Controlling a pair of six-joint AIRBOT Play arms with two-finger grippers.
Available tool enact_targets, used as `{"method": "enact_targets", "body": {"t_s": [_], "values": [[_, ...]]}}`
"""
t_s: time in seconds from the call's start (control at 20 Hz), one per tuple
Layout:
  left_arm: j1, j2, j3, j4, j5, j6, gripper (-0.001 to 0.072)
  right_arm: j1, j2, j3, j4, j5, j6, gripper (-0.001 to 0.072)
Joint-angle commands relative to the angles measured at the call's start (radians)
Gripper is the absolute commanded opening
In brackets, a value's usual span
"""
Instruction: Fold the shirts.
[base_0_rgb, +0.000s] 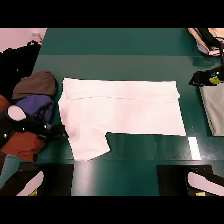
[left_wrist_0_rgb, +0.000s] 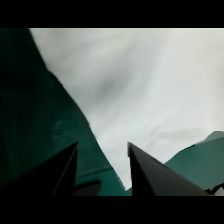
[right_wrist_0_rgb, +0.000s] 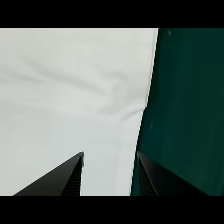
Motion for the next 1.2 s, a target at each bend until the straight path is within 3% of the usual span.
{"method": "enact_targets", "body": {"t_s": [0.0,0.25,0.5,0.55,0.6,0.65,0.85,1.1,1.15], "values": [[0.001,0.037,-0.122,-0.079,0.1,-0.003,0.0373,0.002,0.009,0.0,0.0,0.024,0.0,0.0383],[0.0,0.037,-0.14,-0.119,0.23,-0.003,0.0372,0.002,0.009,0.0,0.0,0.047,0.0,0.0383],[-0.132,0.03,-0.145,-0.137,0.296,0.005,0.0368,-0.003,0.009,0.0,0.0,0.091,-0.001,0.0383],[-0.139,0.03,-0.143,-0.138,0.298,0.004,0.0328,-0.013,0.009,-0.002,0.0,0.112,-0.001,0.0383],[-0.139,0.031,-0.135,-0.141,0.288,0.005,0.0074,-0.028,0.01,-0.008,0.0,0.137,-0.001,0.0383],[-0.139,0.033,-0.122,-0.142,0.275,0.005,0.0034,-0.05,0.023,-0.035,-0.001,0.147,-0.001,0.0383],[-0.139,0.033,-0.032,-0.142,0.203,0.01,0.0026,-0.196,0.139,-0.311,-0.002,0.133,-0.001,0.0384],[-0.139,0.033,0.012,-0.168,0.225,0.032,0.0026,-0.449,0.23,-0.71,0.061,0.087,-0.023,0.0391],[-0.139,0.033,0.012,-0.167,0.229,0.032,0.0026,-0.495,0.226,-0.765,0.127,0.075,-0.056,0.0464]]}}
